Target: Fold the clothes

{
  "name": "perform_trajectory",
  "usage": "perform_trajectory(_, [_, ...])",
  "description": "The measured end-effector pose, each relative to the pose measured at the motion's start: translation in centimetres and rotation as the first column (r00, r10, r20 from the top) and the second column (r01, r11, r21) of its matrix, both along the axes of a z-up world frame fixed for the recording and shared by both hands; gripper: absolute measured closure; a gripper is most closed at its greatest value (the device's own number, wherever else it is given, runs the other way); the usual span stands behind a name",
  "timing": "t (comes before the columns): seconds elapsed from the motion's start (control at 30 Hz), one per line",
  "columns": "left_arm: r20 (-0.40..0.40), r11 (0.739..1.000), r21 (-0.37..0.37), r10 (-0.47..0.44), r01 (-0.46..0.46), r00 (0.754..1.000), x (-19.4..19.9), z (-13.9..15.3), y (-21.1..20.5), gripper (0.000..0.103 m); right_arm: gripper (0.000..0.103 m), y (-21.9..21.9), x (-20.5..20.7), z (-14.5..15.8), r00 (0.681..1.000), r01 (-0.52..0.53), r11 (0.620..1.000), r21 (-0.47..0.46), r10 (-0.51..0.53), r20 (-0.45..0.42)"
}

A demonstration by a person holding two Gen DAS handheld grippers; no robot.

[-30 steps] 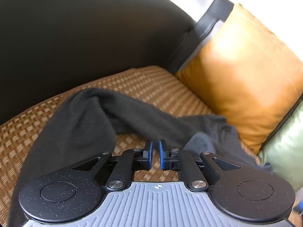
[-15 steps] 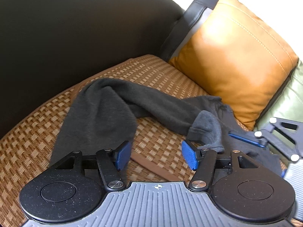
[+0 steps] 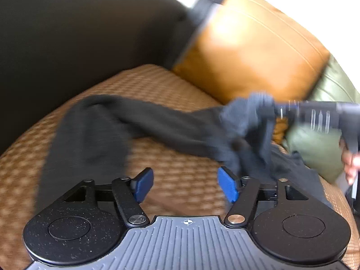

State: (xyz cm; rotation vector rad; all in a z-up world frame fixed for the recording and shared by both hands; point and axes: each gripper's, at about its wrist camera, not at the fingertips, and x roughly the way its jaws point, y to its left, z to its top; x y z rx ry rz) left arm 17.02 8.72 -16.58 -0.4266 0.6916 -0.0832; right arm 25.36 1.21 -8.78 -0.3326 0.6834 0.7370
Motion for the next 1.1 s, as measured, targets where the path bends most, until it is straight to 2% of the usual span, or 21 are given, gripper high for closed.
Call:
perform_trajectory(0.03, [0.007, 1.0, 0.012, -0.02, 0.02, 1.0, 0.4, 0.2, -1.0, 0.023, 0.092, -1.9, 0.9, 0.4, 0.996, 0.079, 0.993, 0.093, -0.074, -0.058])
perform_trajectory(0.1, [0.021, 0.998, 0.035, -0.059, 0.058, 0.998, 1.3, 0.5, -2.9, 0.023, 0.092, -5.7, 2.7, 1.1, 0.962, 0.243, 0.935, 0.257, -0.198, -0.187])
perform_trajectory(0.13, [0.027, 0.996, 0.047, -0.079, 0.078, 0.997, 1.7, 0.7, -3.9, 0.023, 0.092, -8.3, 2.9, 0.9, 0.937, 0.33, 0.877, 0.348, -0.26, -0.233])
perform_trajectory(0.17, [0.032, 0.993, 0.063, -0.098, 0.096, 0.995, 2.1, 0.8, -4.9, 0.023, 0.092, -11.0, 3.0, 0.7, 0.906, 0.414, 0.801, 0.432, -0.316, -0.282])
perform_trajectory(0.2, [0.032, 0.99, 0.092, -0.115, 0.111, 0.993, 2.7, 0.9, -6.4, 0.023, 0.092, -13.7, 3.1, 0.5, 0.869, 0.491, 0.71, 0.505, -0.363, -0.336])
perform_trajectory(0.23, [0.029, 0.985, 0.115, -0.131, 0.127, 0.991, 3.2, 0.8, -7.7, 0.023, 0.09, -16.8, 2.9, -0.6, 0.815, 0.579, 0.613, 0.537, -0.424, -0.395])
perform_trajectory(0.33, [0.006, 0.97, 0.167, -0.18, 0.177, 0.984, 4.8, 0.3, -11.1, 0.023, 0.085, -23.2, 2.2, -5.7, 0.627, 0.777, 0.45, 0.44, -0.493, -0.604])
perform_trajectory(0.4, [-0.005, 0.952, 0.233, -0.201, 0.196, 0.98, 5.6, -0.4, -13.0, 0.023, 0.085, -26.2, 1.1, -8.9, 0.515, 0.853, 0.365, 0.373, -0.472, -0.715])
perform_trajectory(0.43, [-0.011, 0.941, 0.267, -0.211, 0.206, 0.977, 6.0, -0.8, -13.9, 0.023, 0.085, -27.2, 0.3, -9.8, 0.5, 0.863, 0.346, 0.369, -0.472, -0.726])
perform_trajectory(0.47, [-0.013, 0.928, 0.303, -0.221, 0.215, 0.975, 6.3, -1.1, -14.8, 0.023, 0.085, -27.9, -0.1, -10.2, 0.506, 0.859, 0.35, 0.373, -0.481, -0.716])
perform_trajectory(0.53, [-0.01, 0.906, 0.357, -0.241, 0.228, 0.971, 6.8, -1.8, -15.7, 0.023, 0.083, -29.1, -0.2, -10.1, 0.536, 0.84, 0.399, 0.368, -0.501, -0.679])
perform_trajectory(0.6, [-0.016, 0.904, 0.365, -0.232, 0.222, 0.972, 7.2, -2.3, -15.9, 0.023, 0.08, -29.2, -0.1, -9.5, 0.575, 0.812, 0.453, 0.369, -0.506, -0.643])
perform_trajectory(0.7, [-0.027, 0.905, 0.366, -0.224, 0.218, 0.974, 7.9, -3.0, -16.3, 0.023, 0.059, -29.0, 0.3, -8.3, 0.612, 0.785, 0.491, 0.377, -0.521, -0.595])
perform_trajectory(0.8, [-0.028, 0.897, 0.382, -0.23, 0.223, 0.973, 8.1, -3.3, -16.7, 0.025, 0.056, -29.6, -0.9, -7.1, 0.649, 0.758, 0.524, 0.388, -0.544, -0.532])
perform_trajectory(0.87, [-0.021, 0.889, 0.4, -0.233, 0.221, 0.972, 8.2, -3.5, -17.1, 0.027, 0.055, -28.6, 0.9, -7.0, 0.721, 0.687, 0.626, 0.369, -0.52, -0.458])
perform_trajectory(0.97, [-0.016, 0.895, 0.389, -0.231, 0.219, 0.973, 8.5, -3.6, -17.3, 0.033, 0.053, -25.8, 2.6, -6.1, 0.805, 0.566, 0.76, 0.319, -0.426, -0.414])
perform_trajectory(1.03, [-0.011, 0.897, 0.382, -0.235, 0.222, 0.972, 8.8, -3.7, -17.4, 0.039, 0.05, -23.5, 3.7, -6.0, 0.824, 0.532, 0.808, 0.253, -0.426, -0.374])
perform_trajectory(1.1, [-0.007, 0.889, 0.391, -0.256, 0.238, 0.967, 8.7, -3.7, -17.6, 0.066, 0.047, -21.5, 4.2, -6.4, 0.837, 0.501, 0.846, 0.181, -0.421, -0.349])
